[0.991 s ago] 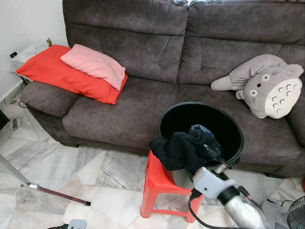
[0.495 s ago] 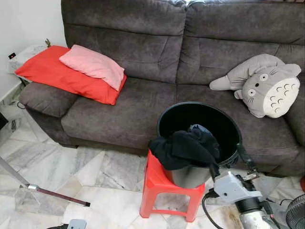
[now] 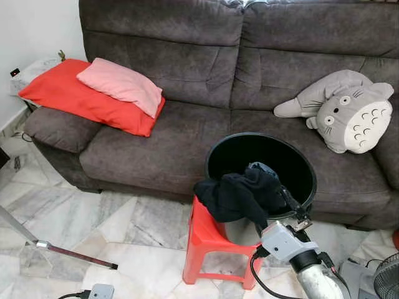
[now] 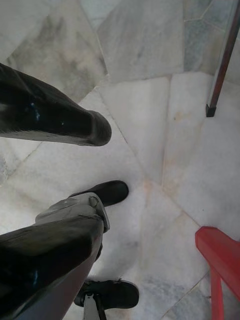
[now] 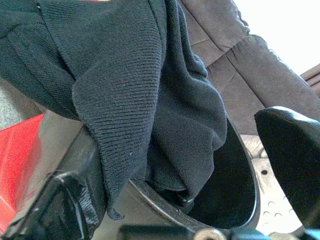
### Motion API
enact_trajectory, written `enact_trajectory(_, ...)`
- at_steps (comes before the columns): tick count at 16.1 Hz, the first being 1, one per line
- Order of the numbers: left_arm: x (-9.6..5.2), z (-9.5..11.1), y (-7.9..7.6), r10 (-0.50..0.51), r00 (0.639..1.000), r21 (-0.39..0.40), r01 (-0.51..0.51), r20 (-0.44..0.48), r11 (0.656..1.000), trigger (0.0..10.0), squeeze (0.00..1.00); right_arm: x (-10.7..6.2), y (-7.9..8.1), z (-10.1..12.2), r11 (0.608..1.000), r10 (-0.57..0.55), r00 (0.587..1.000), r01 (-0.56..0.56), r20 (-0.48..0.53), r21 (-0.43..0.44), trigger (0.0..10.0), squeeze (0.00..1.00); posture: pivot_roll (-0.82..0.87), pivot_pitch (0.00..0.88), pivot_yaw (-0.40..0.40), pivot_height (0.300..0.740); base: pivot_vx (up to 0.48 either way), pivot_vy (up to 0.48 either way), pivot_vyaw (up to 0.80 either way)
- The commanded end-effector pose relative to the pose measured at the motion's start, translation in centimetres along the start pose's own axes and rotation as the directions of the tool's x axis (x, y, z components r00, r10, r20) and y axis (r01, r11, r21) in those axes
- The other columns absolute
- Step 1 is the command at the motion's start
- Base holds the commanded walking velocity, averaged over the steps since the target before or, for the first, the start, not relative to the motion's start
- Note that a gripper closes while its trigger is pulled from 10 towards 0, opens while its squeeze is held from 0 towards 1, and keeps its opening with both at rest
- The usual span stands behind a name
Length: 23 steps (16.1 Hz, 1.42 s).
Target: Hang hanger
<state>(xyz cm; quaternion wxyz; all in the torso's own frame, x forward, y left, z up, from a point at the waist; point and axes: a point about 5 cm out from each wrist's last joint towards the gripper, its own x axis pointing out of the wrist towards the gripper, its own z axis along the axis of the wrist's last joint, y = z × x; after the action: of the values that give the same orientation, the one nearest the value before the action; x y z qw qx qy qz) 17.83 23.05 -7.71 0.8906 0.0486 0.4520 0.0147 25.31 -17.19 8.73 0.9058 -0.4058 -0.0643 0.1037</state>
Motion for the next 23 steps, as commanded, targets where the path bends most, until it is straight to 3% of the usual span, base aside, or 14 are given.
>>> enact_trajectory(1, -0.2, -1.0, 0.0, -0.007, 0.999, 0.026, 0.008, -0.039, 1.0, 10.0, 0.0, 0.1, 0.0, -0.1, 1.0, 0.018, 1.0, -0.018, 0.003, 0.016, 10.0, 0.0, -0.12, 0.117, 0.014, 0.74, 0.0, 0.0, 0.0)
enact_trajectory(5, -0.2, -1.0, 0.0, -0.009, 0.999, 0.03, 0.01, -0.04, 1.0, 10.0, 0.0, 1.2, 0.5, 0.2, 0.997, 0.069, 0.996, -0.071, 0.051, 0.036, 10.0, 0.0, -0.11, 0.114, 0.014, 0.74, 0.0, 0.0, 0.0)
enact_trajectory(6, -0.2, -1.0, -0.1, -0.01, 0.999, 0.029, 0.011, -0.038, 1.0, 10.0, 0.0, 1.6, 0.0, 0.7, 0.998, 0.035, 0.996, -0.039, 0.087, 0.045, 10.0, 0.0, -0.11, 0.114, 0.014, 0.74, 0.0, 0.0, 0.0)
enact_trajectory(8, -0.2, -1.0, -0.1, -0.009, 0.999, 0.028, 0.01, -0.036, 1.0, 10.0, 0.0, 2.3, -2.2, 1.7, 0.989, -0.145, 0.98, 0.144, 0.138, 0.017, 10.0, 0.0, -0.11, 0.114, 0.014, 0.74, 0.0, 0.0, 0.0)
enact_trajectory(10, -0.2, -1.0, -0.1, -0.012, 0.999, 0.028, 0.013, -0.039, 1.0, 10.0, 0.0, 1.9, -3.2, 1.5, 0.972, -0.235, 0.967, 0.235, 0.097, 0.009, 10.0, 0.0, -0.11, 0.117, 0.012, 0.74, 0.0, 0.0, 0.0)
enact_trajectory(13, -0.2, -1.1, -0.2, -0.018, 0.999, 0.03, 0.019, -0.044, 0.999, 10.0, 0.0, 1.0, -1.9, 0.4, 0.983, -0.181, 0.983, 0.181, 0.015, 0.015, 10.0, 0.0, -0.12, 0.119, 0.013, 0.74, 0.0, 0.0, 0.0)
enact_trajectory(15, -0.2, -1.1, -0.2, -0.022, 0.999, 0.029, 0.023, -0.045, 0.999, 10.0, 0.0, 0.8, -1.8, -0.1, 0.979, -0.203, 0.978, 0.202, -0.044, -0.016, 10.0, 0.0, -0.12, 0.119, 0.013, 0.74, 0.0, 0.0, 0.0)
enact_trajectory(16, -0.2, -1.1, -0.2, -0.023, 0.999, 0.029, 0.024, -0.045, 0.999, 10.0, 0.0, 0.5, -2.3, -1.0, 0.967, -0.253, 0.957, 0.253, -0.144, -0.016, 10.0, 0.0, -0.12, 0.117, 0.013, 0.74, 0.0, 0.0, 0.0)
enact_trajectory(18, -0.2, -1.3, -0.2, -0.022, 0.998, 0.029, 0.023, -0.051, 0.999, 10.0, 0.0, -0.3, -3.2, -1.7, 0.941, -0.326, 0.916, 0.337, -0.234, 0.009, 10.0, 0.0, -0.12, 0.117, 0.013, 0.74, 0.0, 0.0, 0.0)
enact_trajectory(19, -0.2, -1.4, -0.2, -0.02, 0.998, 0.031, 0.022, -0.055, 0.999, 10.0, 0.0, -0.9, -4.1, -1.9, 0.919, -0.39, 0.889, 0.392, -0.239, -0.044, 10.0, 0.0, -0.12, 0.117, 0.013, 0.74, 0.0, 0.0, 0.0)
enact_trajectory(22, -0.3, -1.5, -0.2, -0.02, 0.998, 0.031, 0.021, -0.059, 0.999, 10.0, 0.0, -1.5, -5.7, -1.4, 0.867, -0.497, 0.846, 0.492, -0.192, -0.079, 10.0, 0.0, -0.12, 0.115, 0.014, 0.74, 0.0, 0.0, 0.0)
enact_trajectory(23, -0.3, -1.6, -0.2, -0.02, 0.998, 0.031, 0.022, -0.062, 0.999, 10.0, 0.0, -1.3, -5.3, -1.3, 0.885, -0.463, 0.862, 0.463, -0.209, -0.05, 10.0, 0.0, -0.13, 0.115, 0.014, 0.74, 0.0, 0.0, 0.0)
